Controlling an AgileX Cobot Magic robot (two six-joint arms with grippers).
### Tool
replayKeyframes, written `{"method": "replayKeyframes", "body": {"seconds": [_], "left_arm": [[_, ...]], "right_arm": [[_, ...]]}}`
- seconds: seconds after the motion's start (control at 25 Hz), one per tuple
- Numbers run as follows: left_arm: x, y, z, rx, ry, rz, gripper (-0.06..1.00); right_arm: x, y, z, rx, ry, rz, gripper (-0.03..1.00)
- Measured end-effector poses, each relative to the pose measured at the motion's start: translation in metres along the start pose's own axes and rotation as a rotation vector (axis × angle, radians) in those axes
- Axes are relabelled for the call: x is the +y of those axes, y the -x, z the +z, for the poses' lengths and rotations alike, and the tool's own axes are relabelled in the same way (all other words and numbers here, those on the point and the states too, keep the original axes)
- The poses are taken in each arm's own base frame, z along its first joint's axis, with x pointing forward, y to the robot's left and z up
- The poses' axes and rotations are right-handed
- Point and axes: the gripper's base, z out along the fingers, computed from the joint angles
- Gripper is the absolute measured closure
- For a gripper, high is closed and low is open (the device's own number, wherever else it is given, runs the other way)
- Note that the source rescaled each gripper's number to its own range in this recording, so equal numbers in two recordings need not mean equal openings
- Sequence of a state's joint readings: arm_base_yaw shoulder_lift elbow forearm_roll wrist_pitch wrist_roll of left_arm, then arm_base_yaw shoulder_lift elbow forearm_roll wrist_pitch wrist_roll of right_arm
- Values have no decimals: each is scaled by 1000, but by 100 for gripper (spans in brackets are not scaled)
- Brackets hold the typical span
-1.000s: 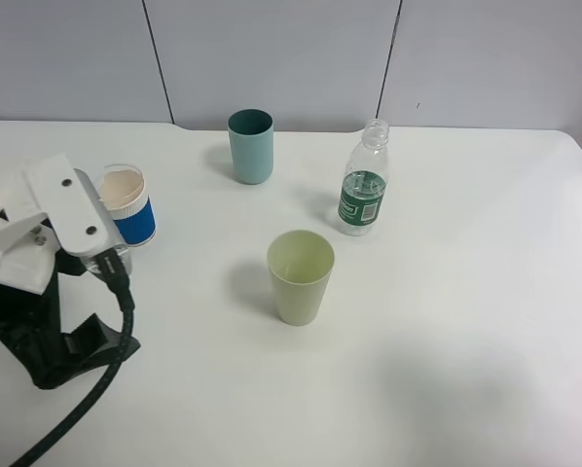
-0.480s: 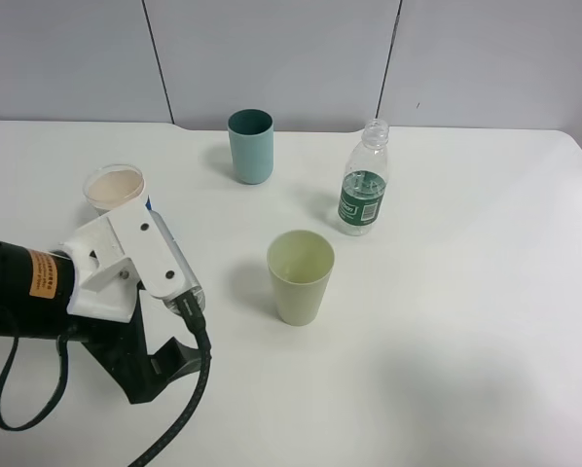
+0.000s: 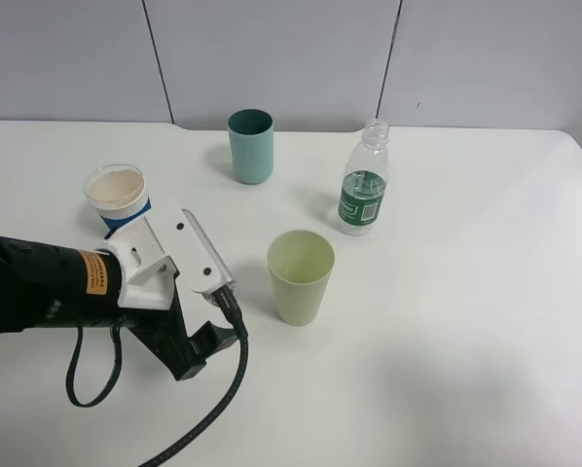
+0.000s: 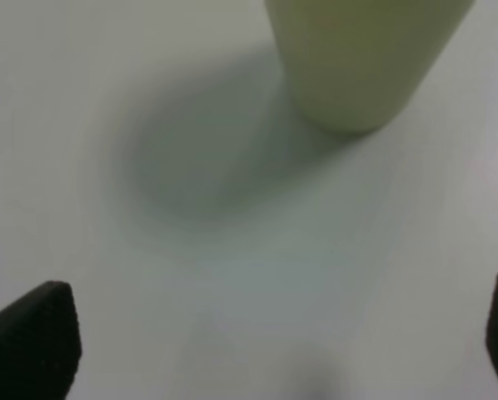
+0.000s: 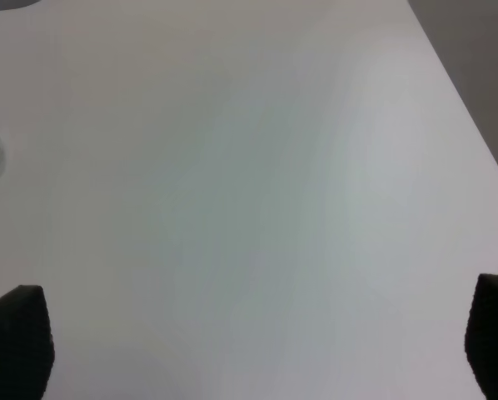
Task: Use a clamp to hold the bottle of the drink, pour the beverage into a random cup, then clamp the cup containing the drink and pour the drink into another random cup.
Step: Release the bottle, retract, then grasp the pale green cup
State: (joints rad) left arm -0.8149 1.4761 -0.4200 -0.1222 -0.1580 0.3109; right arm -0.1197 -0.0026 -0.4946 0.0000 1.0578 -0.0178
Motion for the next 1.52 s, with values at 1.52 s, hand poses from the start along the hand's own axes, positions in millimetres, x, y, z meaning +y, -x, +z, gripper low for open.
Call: {"method": "replayKeyframes", "body": {"seconds": [1.52], "left_arm": [[-21,-9,74,-380,-119,35,-3]], "right_arm": [[0,0,0,0,0,0,-3]]}}
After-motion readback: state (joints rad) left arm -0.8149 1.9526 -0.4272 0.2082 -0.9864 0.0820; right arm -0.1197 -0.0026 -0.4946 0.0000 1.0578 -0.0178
